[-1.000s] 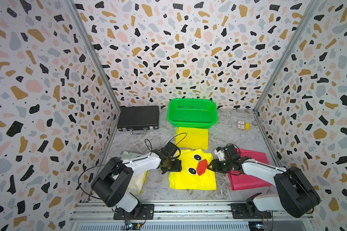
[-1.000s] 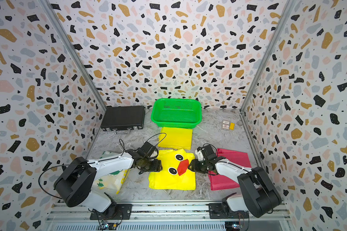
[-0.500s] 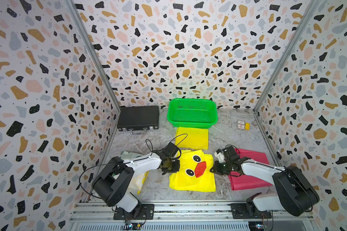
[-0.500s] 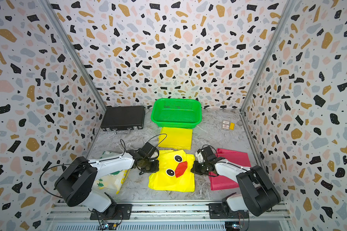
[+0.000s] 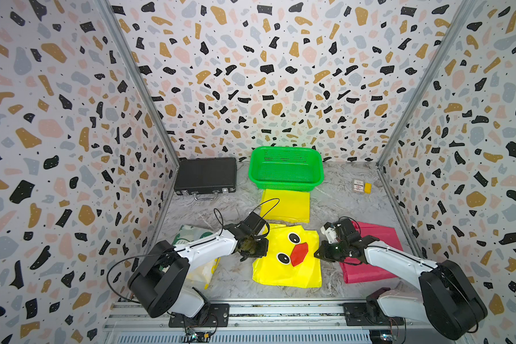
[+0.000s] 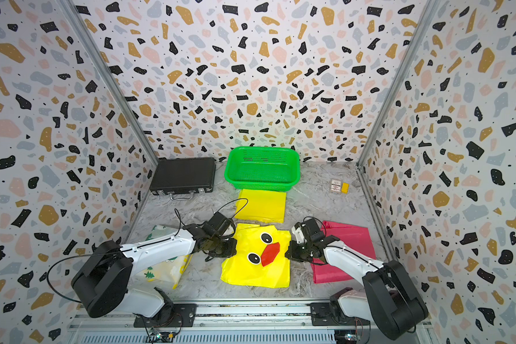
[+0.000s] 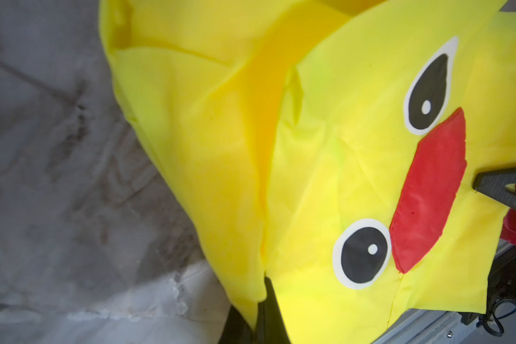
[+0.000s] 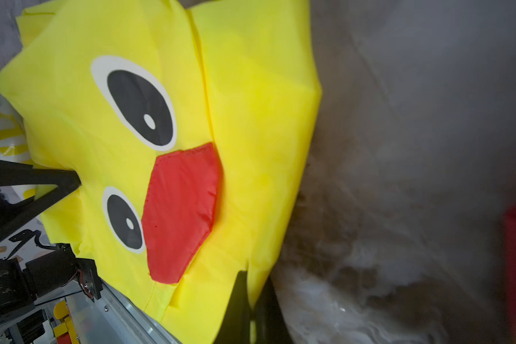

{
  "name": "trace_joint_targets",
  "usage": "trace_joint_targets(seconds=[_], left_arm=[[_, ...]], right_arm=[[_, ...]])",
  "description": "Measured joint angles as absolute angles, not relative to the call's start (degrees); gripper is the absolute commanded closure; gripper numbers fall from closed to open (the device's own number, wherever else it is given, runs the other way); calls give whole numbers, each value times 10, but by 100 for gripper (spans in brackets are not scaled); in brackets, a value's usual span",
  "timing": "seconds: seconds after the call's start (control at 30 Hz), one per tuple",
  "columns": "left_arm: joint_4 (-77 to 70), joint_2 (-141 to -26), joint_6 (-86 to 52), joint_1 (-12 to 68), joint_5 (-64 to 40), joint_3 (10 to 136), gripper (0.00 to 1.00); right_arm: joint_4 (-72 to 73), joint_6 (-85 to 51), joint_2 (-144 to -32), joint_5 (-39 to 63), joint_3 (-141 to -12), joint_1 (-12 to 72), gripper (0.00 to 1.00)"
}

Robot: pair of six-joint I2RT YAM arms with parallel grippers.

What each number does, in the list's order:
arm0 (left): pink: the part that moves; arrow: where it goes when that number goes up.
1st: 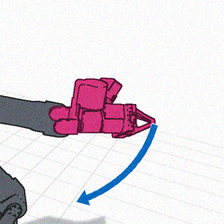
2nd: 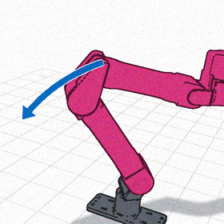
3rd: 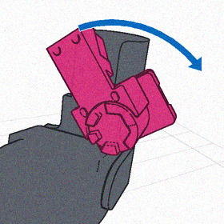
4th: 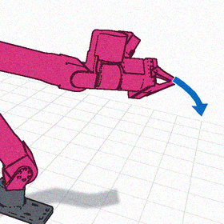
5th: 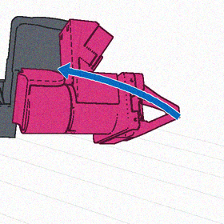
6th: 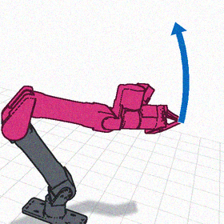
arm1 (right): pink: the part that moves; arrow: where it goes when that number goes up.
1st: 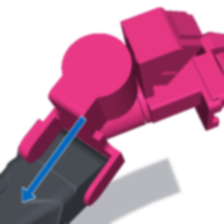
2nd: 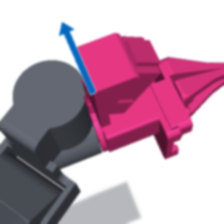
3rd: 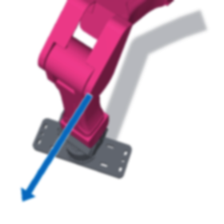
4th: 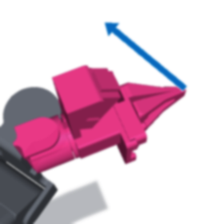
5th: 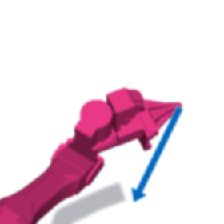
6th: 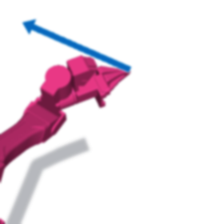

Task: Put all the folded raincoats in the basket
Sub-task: Pick up the raincoat from the center of the board.

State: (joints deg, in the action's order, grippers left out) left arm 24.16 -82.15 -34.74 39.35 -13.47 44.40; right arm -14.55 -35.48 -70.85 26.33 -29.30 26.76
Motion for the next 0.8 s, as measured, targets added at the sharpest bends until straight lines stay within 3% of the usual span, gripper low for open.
trace_joint_targets(seconds=[0.47, 0.8], left_arm=[[302, -747, -358, 396, -112, 463, 100], [381, -746, -356, 396, -74, 582, 100]], right_arm=[[-222, -330, -671, 270, -357, 269, 100], [-295, -310, -685, 274, -474, 269, 100]])
